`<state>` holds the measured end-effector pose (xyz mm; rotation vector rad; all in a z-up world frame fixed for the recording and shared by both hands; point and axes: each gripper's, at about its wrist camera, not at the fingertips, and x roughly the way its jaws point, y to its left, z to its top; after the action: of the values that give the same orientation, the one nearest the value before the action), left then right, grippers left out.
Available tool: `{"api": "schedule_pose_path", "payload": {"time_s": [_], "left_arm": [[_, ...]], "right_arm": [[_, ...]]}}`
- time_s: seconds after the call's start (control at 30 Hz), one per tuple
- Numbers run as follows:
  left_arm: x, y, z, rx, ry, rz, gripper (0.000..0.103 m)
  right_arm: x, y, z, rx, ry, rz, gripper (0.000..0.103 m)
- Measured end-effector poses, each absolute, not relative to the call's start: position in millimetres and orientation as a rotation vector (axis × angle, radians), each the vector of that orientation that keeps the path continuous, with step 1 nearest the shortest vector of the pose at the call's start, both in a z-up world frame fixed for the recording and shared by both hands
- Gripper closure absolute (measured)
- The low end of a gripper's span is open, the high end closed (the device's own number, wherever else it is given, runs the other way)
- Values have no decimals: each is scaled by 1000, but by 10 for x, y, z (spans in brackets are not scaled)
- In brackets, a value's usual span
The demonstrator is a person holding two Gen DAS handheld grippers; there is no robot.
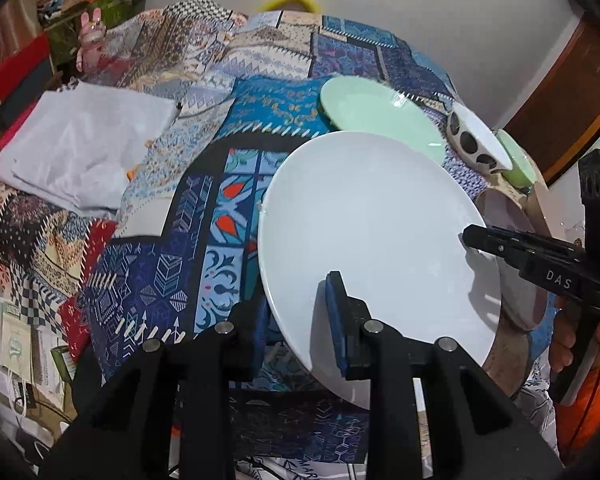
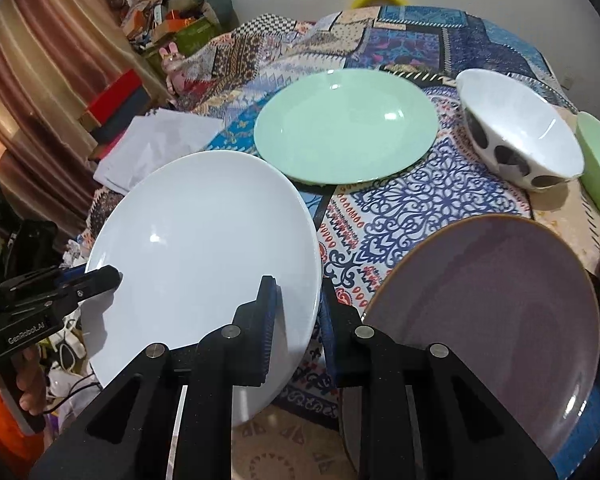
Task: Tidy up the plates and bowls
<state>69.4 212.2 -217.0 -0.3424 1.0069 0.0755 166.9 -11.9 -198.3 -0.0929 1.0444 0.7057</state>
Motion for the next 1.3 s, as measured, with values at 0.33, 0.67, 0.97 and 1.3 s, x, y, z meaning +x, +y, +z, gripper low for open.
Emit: {"api": "schedule_pose_path", "payload": {"time_s": [0.33, 0.67, 0.97, 1.3], "left_arm": [[667, 1837, -1837, -300, 940, 31, 76], [734, 1433, -1578, -251, 905, -34, 76], [852, 1055, -1468, -214, 901, -88, 76], [1066, 733, -1547, -192, 933, -129, 76]], "right_arm": [[1547, -430, -1720, -59, 978, 663, 84], [1443, -876, -1525, -1, 924, 610, 84], [1420, -1258, -1466, 50, 900, 562, 84], [1424, -1581, -1546, 77, 906, 518, 84]]}}
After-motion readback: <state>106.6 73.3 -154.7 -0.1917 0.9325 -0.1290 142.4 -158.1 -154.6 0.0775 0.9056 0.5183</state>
